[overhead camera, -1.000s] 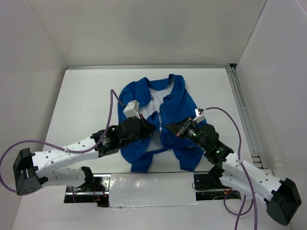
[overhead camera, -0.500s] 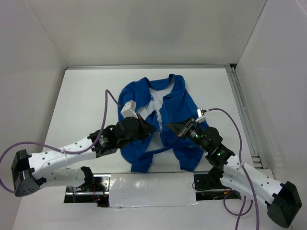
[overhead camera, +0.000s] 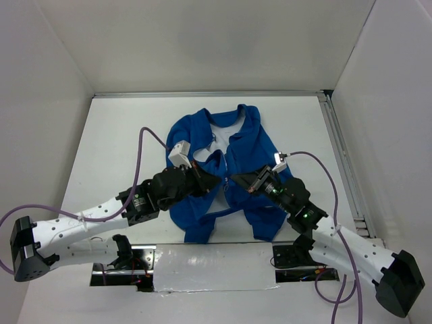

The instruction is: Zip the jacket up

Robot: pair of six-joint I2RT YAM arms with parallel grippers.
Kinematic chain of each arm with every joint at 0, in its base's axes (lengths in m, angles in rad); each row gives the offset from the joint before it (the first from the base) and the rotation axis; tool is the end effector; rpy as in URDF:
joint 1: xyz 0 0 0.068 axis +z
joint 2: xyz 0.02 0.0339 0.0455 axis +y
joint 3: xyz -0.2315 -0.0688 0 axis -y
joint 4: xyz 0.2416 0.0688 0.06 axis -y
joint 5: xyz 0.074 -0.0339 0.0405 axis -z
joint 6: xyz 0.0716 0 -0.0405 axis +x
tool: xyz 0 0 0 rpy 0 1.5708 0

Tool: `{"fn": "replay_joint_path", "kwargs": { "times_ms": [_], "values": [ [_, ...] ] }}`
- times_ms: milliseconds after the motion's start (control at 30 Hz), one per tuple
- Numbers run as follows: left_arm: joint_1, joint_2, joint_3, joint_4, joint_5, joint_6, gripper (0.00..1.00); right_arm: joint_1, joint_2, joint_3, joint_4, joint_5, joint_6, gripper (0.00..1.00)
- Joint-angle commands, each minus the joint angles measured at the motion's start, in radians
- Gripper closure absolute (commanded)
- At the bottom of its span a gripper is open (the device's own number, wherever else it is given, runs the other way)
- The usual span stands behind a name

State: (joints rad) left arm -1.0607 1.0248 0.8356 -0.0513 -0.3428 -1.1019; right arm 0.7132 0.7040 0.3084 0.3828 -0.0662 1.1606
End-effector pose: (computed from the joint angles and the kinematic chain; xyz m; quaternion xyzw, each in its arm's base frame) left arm 0.1605 -0.2376 0.2911 -0.1212 0.7730 -0.4736 0.4044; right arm 0.1746 0.1574 0.2237 0.1351 0.6987 0.5797 0.3969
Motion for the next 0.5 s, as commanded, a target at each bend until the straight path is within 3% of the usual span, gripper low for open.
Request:
{"fn": "replay_joint_path", "kwargs": {
  "times_ms": [0,133,467],
  "values": [
    [-0.007,-0.008,0.02,0.054,0.037,0.013,1.0,0.019,-0.061,-0.023,0.151,0.023,-0.012,1.0],
    [-0.008,0.012,0.028,-0.005,0.041,-0.009,1.0,0.019,-0.09,-0.025,0.156,0.028,-0.032,1.0],
    [-0.007,-0.014,0.002,-0.001,0.179,0.126,1.0,0.019,-0.084,0.017,0.165,0.092,-0.061,1.0]
  ]
}}
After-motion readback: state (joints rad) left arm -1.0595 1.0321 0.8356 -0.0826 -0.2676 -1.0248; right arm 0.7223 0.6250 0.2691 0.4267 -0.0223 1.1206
